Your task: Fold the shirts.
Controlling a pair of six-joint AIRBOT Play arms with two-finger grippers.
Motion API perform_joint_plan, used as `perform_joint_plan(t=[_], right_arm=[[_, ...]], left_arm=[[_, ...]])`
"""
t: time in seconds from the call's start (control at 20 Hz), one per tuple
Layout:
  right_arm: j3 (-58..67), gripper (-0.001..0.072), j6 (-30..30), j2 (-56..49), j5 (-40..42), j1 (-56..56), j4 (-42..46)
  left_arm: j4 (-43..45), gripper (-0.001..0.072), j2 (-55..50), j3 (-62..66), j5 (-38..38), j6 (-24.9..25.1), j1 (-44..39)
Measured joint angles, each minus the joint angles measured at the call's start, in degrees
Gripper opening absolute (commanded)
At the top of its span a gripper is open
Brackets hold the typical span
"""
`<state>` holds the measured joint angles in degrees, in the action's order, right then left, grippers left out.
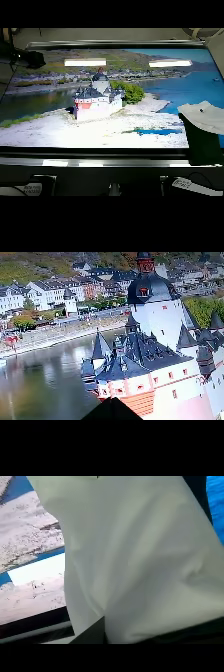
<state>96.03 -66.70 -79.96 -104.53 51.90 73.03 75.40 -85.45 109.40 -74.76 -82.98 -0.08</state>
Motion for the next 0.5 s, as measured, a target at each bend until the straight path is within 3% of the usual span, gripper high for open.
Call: perform_joint_plan(t=[0.2,0.4,0.45,0.5], right_arm=[[-12.2,0.0024,0.5,3.6,0.2,0.3,11.2],[-23.3,0.0026,-1.5,5.1,5.8,0.2,14.2],[-25.6,0.0054,-2.2,5.2,7.6,0.2,14.5],[-27.7,0.0248,-3.1,5.4,9.0,0.2,15.0]], left_arm=[[-0.5,0.0022,0.0,0.0,0.7,0.0,0.0],[-1.0,0.0022,0.0,0.0,1.0,0.0,0.0],[-1.5,0.0022,0.0,0.0,1.0,0.0,0.0],[-2.0,0.0022,0.0,0.0,1.0,0.0,0.0]])
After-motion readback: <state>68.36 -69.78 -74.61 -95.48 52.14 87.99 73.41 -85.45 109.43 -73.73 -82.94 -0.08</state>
